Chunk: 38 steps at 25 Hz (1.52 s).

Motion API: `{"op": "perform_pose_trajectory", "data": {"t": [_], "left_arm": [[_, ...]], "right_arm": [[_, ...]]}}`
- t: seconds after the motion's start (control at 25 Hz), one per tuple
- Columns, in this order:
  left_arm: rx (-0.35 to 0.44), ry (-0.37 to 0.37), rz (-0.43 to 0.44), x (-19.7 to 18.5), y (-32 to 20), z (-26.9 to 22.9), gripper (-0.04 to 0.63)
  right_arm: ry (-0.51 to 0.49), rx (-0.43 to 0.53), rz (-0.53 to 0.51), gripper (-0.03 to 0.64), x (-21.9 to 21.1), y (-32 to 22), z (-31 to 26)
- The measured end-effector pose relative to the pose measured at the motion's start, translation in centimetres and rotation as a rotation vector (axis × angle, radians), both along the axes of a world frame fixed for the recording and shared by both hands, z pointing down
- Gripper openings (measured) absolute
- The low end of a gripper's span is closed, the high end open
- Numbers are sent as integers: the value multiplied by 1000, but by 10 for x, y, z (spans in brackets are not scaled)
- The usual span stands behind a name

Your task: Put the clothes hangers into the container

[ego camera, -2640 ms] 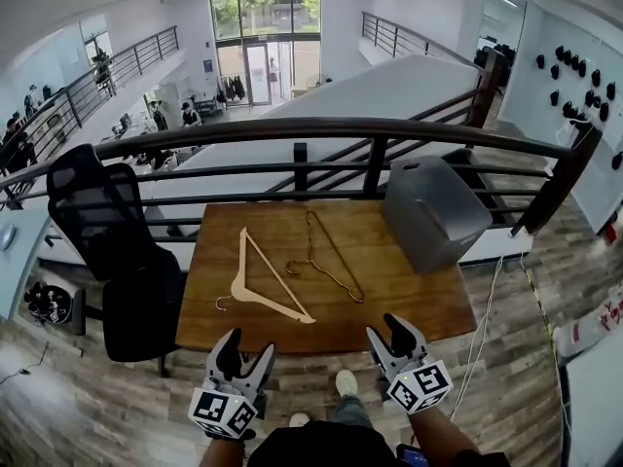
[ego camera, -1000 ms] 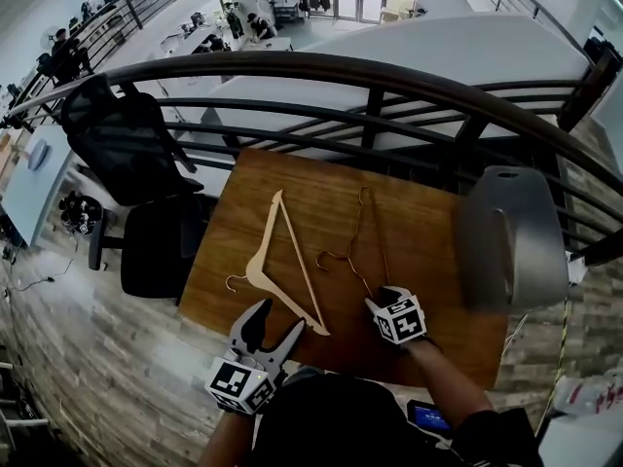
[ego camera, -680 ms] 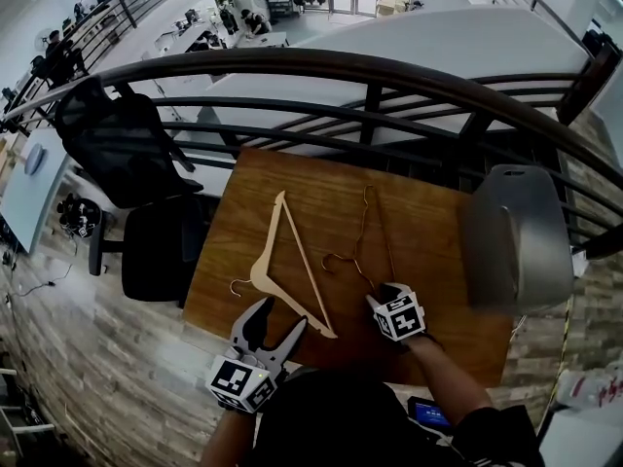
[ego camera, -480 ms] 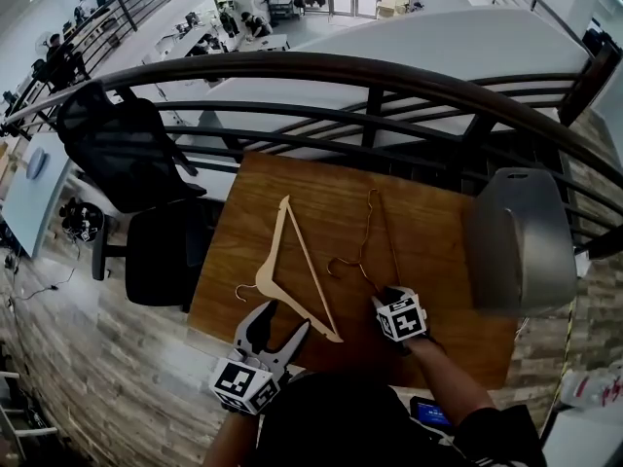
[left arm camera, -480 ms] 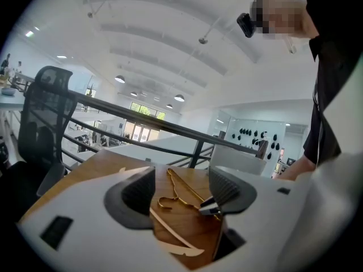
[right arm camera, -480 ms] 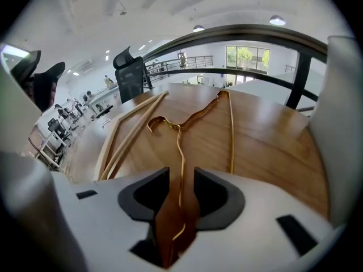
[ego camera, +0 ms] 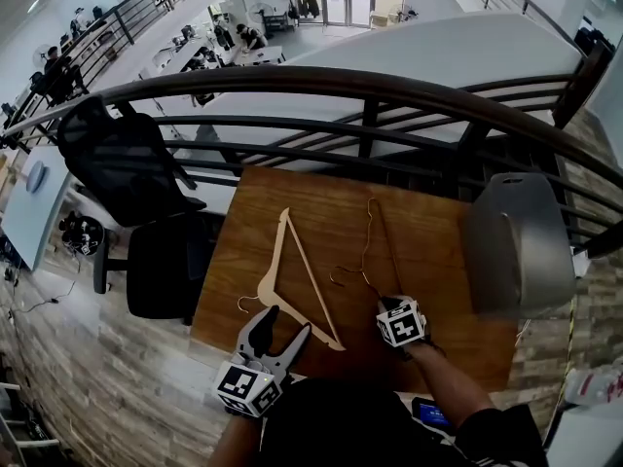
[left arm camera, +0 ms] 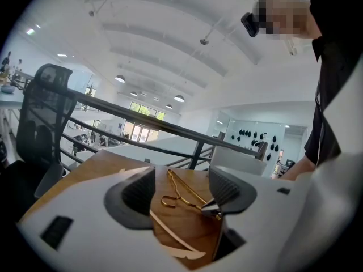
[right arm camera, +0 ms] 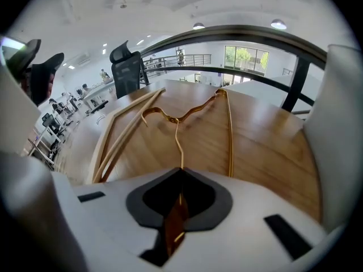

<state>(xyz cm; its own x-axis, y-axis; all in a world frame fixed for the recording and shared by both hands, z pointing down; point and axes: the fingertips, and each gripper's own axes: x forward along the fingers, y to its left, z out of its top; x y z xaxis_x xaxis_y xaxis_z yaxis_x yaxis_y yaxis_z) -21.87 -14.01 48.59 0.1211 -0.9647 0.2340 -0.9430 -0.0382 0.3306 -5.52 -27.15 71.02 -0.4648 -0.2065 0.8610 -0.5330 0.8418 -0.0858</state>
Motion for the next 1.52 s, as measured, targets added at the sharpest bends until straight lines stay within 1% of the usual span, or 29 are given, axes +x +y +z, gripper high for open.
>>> {"op": "perform_pose_trajectory", "data": {"t": [0.24, 0.44, 0.6, 0.76, 0.96, 1.04, 1.16, 1.36, 1.52], "left_arm": [[21, 11, 17, 9, -9, -3, 302], [45, 22, 46, 19, -17, -5, 302], [70, 22, 83, 29, -30, -12, 301], [96, 17, 142, 44, -44, -24, 301], [128, 3, 213, 65, -63, -37, 299], [143, -7, 241, 72, -73, -44, 299], [167, -19, 282, 85, -84, -55, 299], [201, -35, 336, 102, -100, -68, 299], [230, -43, 365, 114, -109, -77, 299]], "right_arm": [[-119, 3, 47, 8, -4, -9, -36], [-200, 67, 24, 8, -5, -14, -84], [-250, 141, -14, 8, -4, -17, -130], [-281, 233, -39, 8, 6, -24, -180], [-325, 335, -14, 8, 32, -41, -236], [-326, 372, -2, 8, 45, -49, -252], [-301, 430, 29, 8, 71, -62, -271], [-254, 505, 125, 8, 127, -87, -294], [-202, 538, 206, 8, 178, -103, -302]]}}
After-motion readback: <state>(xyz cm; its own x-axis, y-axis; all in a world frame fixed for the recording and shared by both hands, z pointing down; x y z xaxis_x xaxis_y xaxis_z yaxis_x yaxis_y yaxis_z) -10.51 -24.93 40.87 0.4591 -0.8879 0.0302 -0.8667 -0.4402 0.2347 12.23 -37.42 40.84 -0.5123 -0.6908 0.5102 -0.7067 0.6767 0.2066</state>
